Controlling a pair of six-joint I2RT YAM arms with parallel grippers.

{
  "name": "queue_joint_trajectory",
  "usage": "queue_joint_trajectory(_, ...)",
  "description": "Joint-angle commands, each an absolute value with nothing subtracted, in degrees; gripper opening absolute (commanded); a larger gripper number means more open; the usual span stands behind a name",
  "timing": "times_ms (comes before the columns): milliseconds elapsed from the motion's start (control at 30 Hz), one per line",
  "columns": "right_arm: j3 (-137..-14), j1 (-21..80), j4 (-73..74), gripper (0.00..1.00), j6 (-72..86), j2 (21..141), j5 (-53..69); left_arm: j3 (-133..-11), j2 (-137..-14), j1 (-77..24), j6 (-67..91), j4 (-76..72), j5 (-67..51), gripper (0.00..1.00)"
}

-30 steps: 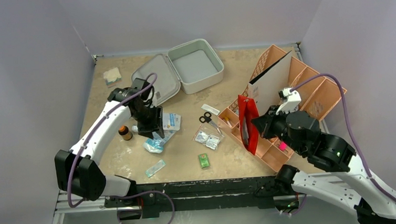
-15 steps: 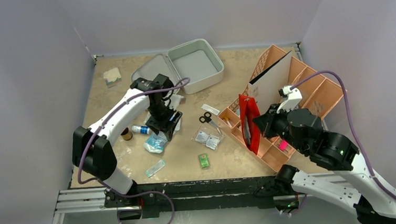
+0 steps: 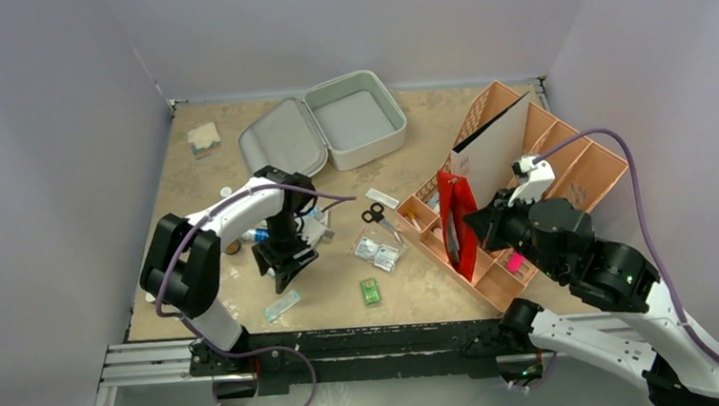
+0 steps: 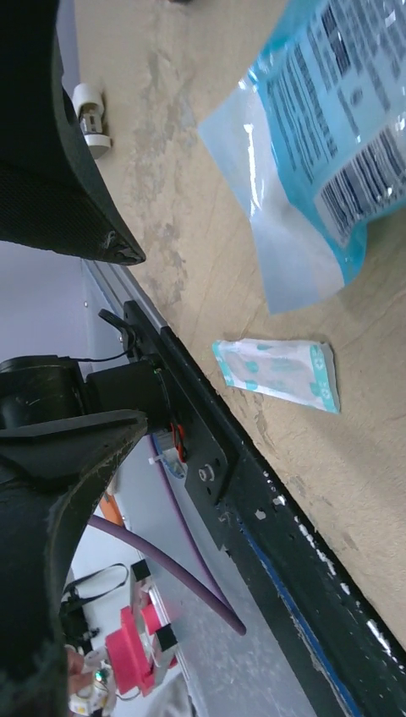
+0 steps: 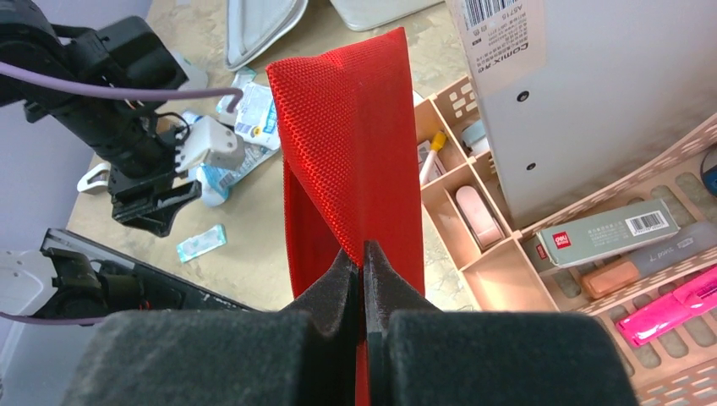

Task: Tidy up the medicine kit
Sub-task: Pick up the medical item at the center of the board.

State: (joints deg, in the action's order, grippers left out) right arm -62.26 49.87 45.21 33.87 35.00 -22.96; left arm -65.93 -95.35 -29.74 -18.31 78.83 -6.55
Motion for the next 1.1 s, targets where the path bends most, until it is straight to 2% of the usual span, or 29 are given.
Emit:
queue_joint_trajectory(0,-65.5,50.0,44.7,0.0,31.8,36.0,-23.1,-63.8,-95.8,-30.5,-23.4,76.2,-9.5,0.62)
queue_joint_trajectory(233,-66.0,50.0,45.2,0.0,30.8,36.1,-24.2,-58.9,-97.1,-32.1,-22.3,68.2,-12.5,0.6)
queue_joint_trajectory(367,-67.0,50.0,45.7,0.0,30.1,35.3,-25.6,-57.8,-98.1,-33.3,-22.4,66.8,-10.3,0.6)
queue_joint_trajectory(800,-69.6,50.0,48.6,0.0,33.4,35.0,-23.7,-53.3,-101.0,-38.5,-21.6,59.1,-8.0,0.52)
queue_joint_trajectory(967,-69.0,50.0,47.9,0.0,35.3,35.3,-23.5,-52.3,-100.6,-40.0,-21.5,57.5,-7.7,0.43)
queue_joint_trajectory(1067,-68.7,49.9,47.7,0.0,36.0,35.9,-22.9,-52.1,-100.1,-41.1,-21.4,57.1,-7.5,0.31)
